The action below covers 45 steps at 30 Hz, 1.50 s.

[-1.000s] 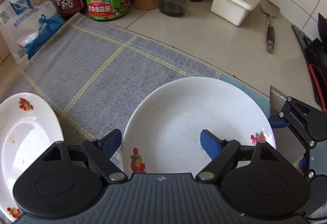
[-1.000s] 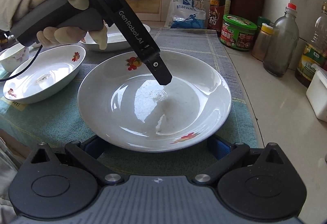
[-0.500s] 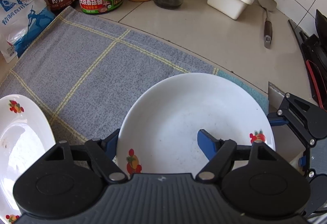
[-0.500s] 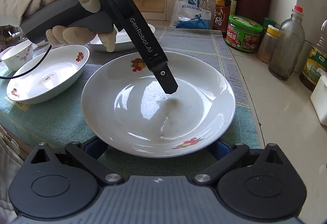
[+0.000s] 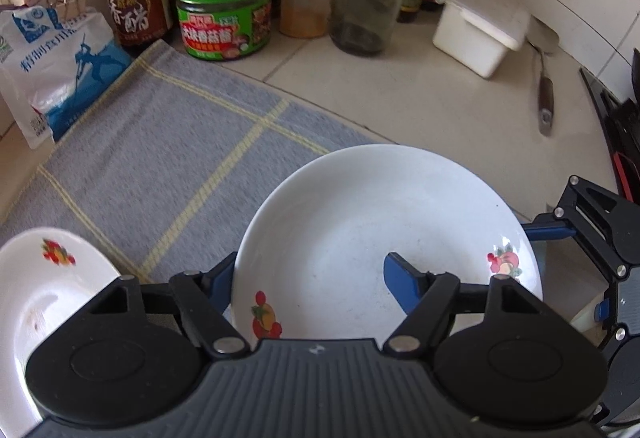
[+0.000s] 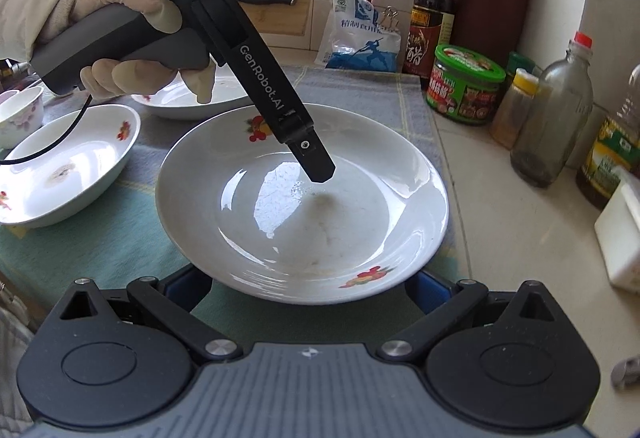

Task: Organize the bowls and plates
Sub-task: 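Lift the held plate with the left tool and carry it across the towel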

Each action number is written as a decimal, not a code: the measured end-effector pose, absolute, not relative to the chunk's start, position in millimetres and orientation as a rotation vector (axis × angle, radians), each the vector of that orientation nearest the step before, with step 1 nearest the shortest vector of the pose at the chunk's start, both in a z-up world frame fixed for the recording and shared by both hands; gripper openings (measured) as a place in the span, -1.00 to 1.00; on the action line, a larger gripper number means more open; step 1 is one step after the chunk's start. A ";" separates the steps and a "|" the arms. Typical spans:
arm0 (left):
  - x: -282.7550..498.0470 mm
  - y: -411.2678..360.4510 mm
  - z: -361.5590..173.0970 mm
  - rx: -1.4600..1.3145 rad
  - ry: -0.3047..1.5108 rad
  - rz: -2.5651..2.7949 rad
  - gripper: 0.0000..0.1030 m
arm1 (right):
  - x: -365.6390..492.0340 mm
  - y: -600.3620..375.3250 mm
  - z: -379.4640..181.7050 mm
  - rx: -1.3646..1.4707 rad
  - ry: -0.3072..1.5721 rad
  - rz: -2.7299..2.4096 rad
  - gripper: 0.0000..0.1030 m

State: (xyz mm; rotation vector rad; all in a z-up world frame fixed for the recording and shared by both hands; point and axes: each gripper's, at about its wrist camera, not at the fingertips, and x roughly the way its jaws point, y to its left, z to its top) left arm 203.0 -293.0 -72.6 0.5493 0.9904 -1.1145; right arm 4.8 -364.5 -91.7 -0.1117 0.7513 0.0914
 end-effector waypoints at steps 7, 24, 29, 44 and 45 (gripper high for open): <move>225.6 -304.9 -70.2 0.535 0.960 -1.102 0.45 | 28.2 -383.0 -90.2 -0.141 0.741 0.099 1.00; 257.4 -331.6 -74.3 0.544 0.929 -1.088 0.45 | 64.6 -409.1 -96.1 -0.155 0.732 0.100 1.00; 262.2 -334.5 -78.7 0.543 0.925 -1.087 0.45 | 69.2 -411.8 -99.1 -0.149 0.733 0.097 1.00; 264.1 -337.6 -86.1 0.555 0.936 -1.076 0.45 | 74.9 -413.4 -105.9 -0.152 0.752 0.096 1.00; 263.8 -337.1 -85.7 0.553 0.939 -1.075 0.45 | 75.0 -412.9 -105.7 -0.153 0.755 0.097 1.00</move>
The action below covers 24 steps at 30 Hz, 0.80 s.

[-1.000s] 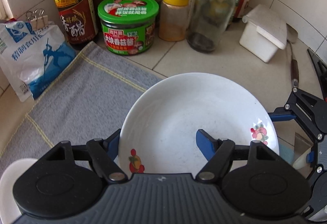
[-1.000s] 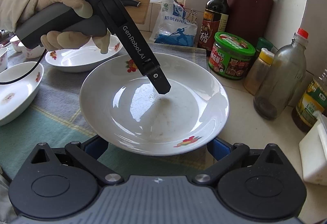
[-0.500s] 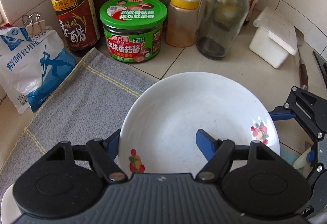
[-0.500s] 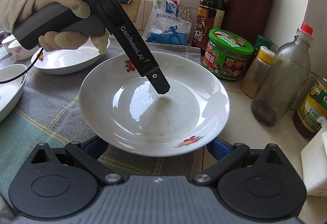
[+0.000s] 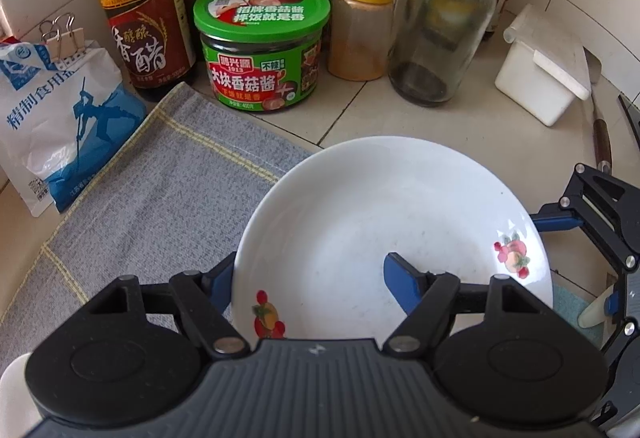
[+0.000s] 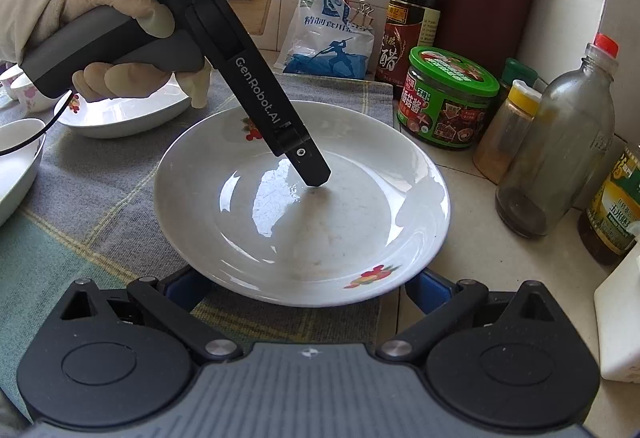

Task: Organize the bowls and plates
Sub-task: 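Lift the held plate with the left tool and carry it across the towel, then lower the plate onto the towel and open the left tool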

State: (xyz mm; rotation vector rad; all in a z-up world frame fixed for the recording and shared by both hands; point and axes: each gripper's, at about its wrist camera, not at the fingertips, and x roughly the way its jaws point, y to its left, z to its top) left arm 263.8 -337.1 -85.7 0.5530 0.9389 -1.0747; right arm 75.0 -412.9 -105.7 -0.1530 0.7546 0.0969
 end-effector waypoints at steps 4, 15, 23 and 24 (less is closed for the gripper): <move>261.8 -334.0 -85.0 0.548 0.944 -1.073 0.45 | 73.4 -411.4 -105.8 -0.154 0.759 0.104 1.00; 255.6 -330.3 -82.5 0.550 0.946 -1.074 0.45 | 71.0 -409.1 -105.7 -0.158 0.768 0.106 1.00; 253.3 -331.2 -84.4 0.548 0.928 -1.079 0.56 | 69.5 -410.2 -106.7 -0.146 0.773 0.105 1.00; 251.5 -330.5 -84.2 0.552 0.922 -1.074 0.56 | 69.5 -410.2 -106.6 -0.147 0.775 0.103 1.00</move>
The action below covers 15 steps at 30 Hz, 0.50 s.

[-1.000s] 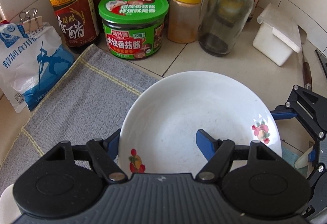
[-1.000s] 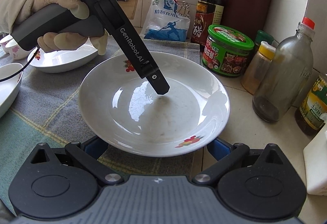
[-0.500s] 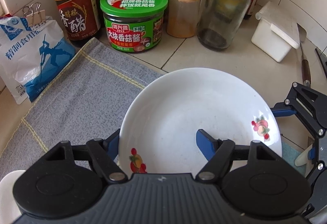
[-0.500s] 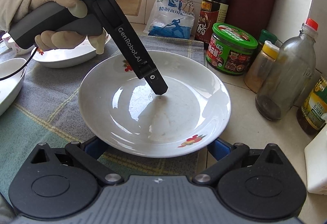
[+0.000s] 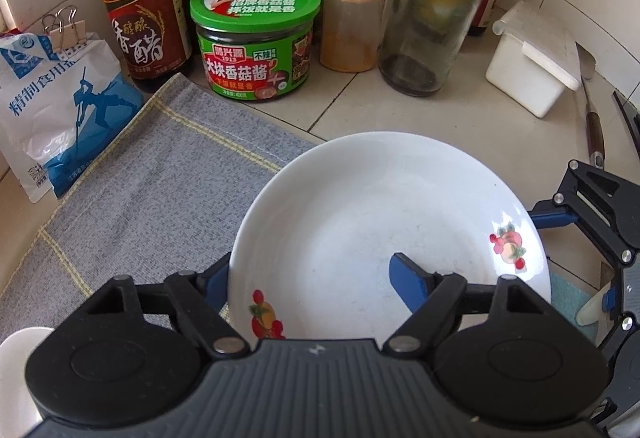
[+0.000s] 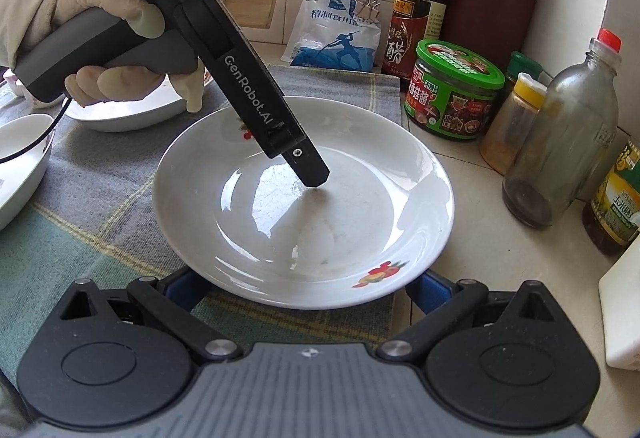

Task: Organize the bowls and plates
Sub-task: 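Lower the plate onto the towel and open the left tool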

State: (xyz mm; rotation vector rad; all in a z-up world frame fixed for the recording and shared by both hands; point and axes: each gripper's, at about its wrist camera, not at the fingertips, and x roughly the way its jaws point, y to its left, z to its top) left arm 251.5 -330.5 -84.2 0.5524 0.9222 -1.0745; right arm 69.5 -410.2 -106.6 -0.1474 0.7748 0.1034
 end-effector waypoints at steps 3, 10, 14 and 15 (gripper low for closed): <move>246.1 -324.5 -79.5 0.552 0.894 -1.066 0.60 | 67.8 -408.6 -105.0 -0.149 0.780 0.090 1.00; 219.5 -289.2 -50.0 0.489 0.788 -1.048 0.72 | 54.3 -399.8 -94.0 -0.118 0.795 -0.002 1.00; 191.1 -262.0 -31.4 0.451 0.711 -1.045 0.81 | 39.6 -391.4 -86.4 -0.082 0.788 -0.035 1.00; 183.8 -255.2 -28.4 0.444 0.696 -1.043 0.82 | 35.3 -387.2 -84.6 -0.083 0.787 -0.039 1.00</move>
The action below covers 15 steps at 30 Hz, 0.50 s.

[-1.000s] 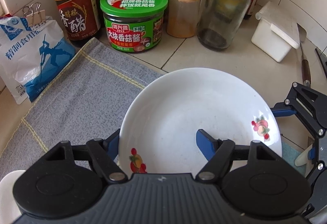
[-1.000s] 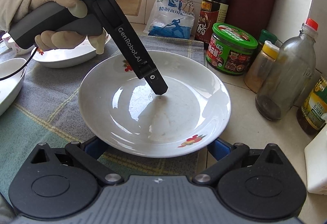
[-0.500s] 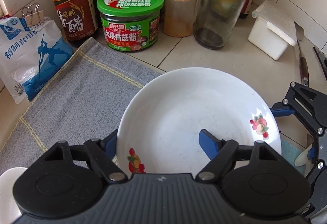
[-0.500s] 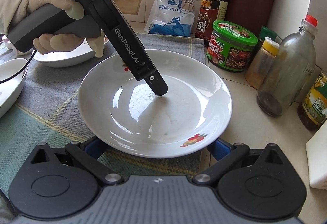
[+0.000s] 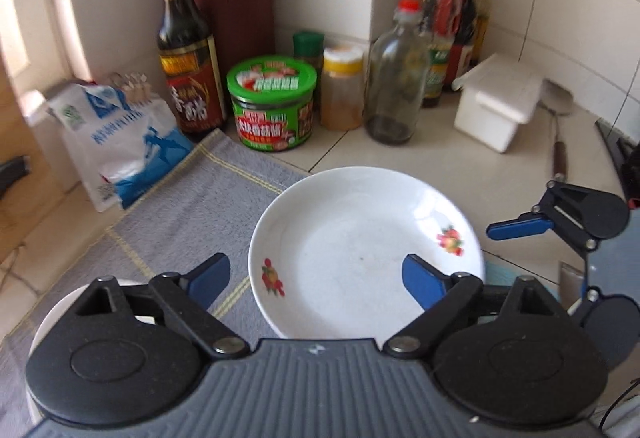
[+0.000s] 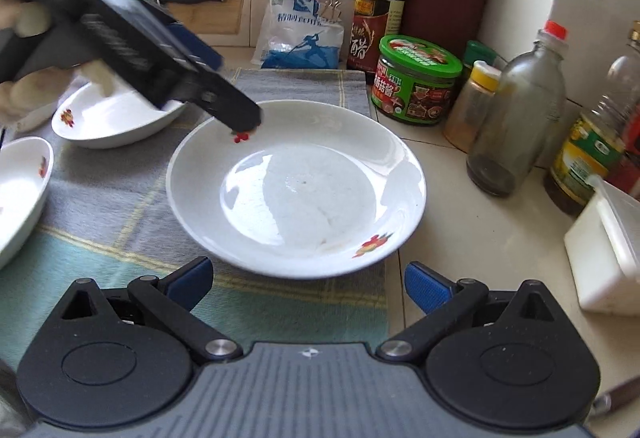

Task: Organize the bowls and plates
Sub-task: 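Lower the plate onto the towel and open the left tool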

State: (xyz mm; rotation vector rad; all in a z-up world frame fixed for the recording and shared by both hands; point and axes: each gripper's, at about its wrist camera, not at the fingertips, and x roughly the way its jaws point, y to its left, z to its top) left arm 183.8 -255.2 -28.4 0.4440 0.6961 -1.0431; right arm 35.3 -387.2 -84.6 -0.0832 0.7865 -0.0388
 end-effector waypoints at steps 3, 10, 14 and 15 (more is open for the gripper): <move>166.1 -228.6 -21.2 0.402 0.664 -1.055 0.83 | 24.3 -372.6 -79.4 -0.104 0.782 -0.039 1.00; 132.0 -161.6 -17.0 0.313 0.711 -1.031 0.83 | 9.0 -337.0 -74.4 -0.092 0.787 -0.022 1.00; 100.8 -121.1 -14.6 0.325 0.661 -0.940 0.84 | 0.9 -313.7 -69.8 -0.103 0.779 0.029 1.00; 94.9 -110.7 -15.4 0.328 0.652 -0.918 0.85 | -1.5 -306.7 -69.2 -0.114 0.774 0.050 1.00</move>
